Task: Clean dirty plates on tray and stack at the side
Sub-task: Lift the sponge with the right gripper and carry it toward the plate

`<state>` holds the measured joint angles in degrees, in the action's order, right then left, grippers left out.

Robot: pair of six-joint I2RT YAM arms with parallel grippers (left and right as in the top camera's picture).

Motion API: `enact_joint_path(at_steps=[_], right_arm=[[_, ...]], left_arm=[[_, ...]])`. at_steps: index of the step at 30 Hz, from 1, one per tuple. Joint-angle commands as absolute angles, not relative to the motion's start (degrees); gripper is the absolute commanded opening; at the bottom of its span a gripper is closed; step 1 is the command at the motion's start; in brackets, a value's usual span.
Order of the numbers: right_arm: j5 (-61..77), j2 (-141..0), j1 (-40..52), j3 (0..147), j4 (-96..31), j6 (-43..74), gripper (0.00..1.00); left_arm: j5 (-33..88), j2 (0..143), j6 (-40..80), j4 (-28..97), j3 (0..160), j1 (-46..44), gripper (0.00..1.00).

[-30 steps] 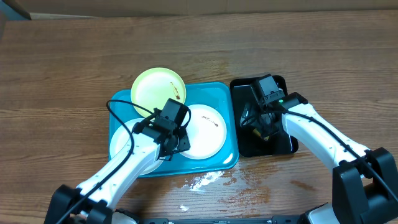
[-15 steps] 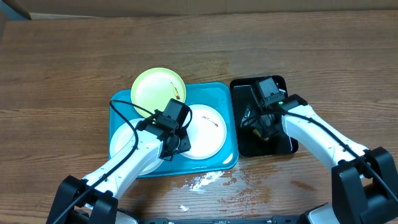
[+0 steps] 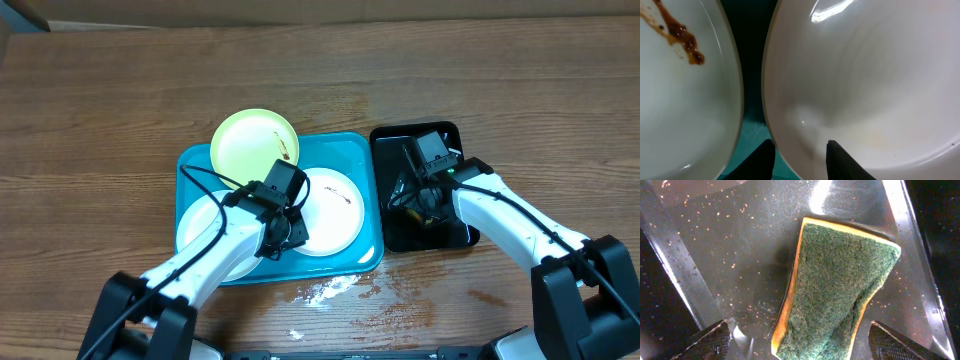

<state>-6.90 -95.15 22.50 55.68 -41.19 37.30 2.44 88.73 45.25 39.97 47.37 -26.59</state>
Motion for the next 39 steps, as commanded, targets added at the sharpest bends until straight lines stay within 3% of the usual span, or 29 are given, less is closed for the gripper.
enact_joint_path(at_steps=[1, 6, 13, 27, 30, 32, 35, 36, 37, 38, 39], right_arm=[[-7.90, -95.29, 22.33, 55.44, -40.97, 37.78, 0.89], [-8.03, -95.29, 22.33, 55.44, -40.42, 37.76, 0.89], [-8.62, -95.29, 22.33, 55.44, -40.14, 37.76, 0.90], [-15.46, -98.35, 22.33, 54.04, -37.12, 43.53, 0.89], [-15.42, -101.10, 22.33, 53.95, -34.92, 43.42, 0.89], [-15.44, -101.27, 22.33, 53.98, -34.70, 43.07, 0.78], [-15.40, -101.27, 22.33, 54.02, -34.72, 42.76, 0.49], [-15.38, -101.27, 22.33, 54.02, -34.72, 41.74, 0.35], [-15.38, -101.27, 22.33, 54.02, -35.03, 41.15, 0.13], [-15.31, -101.27, 22.33, 54.02, -35.07, 40.58, 0.05], [-15.18, -101.25, 22.33, 54.15, -35.20, 40.03, 0.03]], left_arm=[[4.95, 90.98, 47.16, 39.90, 47.03, -24.36, 0.33], [6.02, 91.02, 45.98, 38.87, 47.03, -21.67, 0.20], [6.09, 91.02, 35.97, 35.24, 47.88, -21.78, 0.13], [6.04, 91.02, 35.07, 35.24, 47.92, -21.80, 0.19], [6.04, 91.02, 35.05, 35.22, 47.92, -21.80, 0.25], [6.04, 91.02, 35.05, 35.07, 47.92, -21.80, 0.24], [6.04, 91.02, 35.07, 34.79, 47.92, -21.80, 0.24], [6.04, 91.02, 35.07, 34.59, 47.92, -21.80, 0.24], [6.04, 91.02, 35.07, 34.37, 47.92, -21.80, 0.24], [6.04, 91.02, 35.07, 34.22, 47.92, -21.80, 0.24], [6.04, 91.02, 35.07, 34.20, 47.92, -21.80, 0.24]])
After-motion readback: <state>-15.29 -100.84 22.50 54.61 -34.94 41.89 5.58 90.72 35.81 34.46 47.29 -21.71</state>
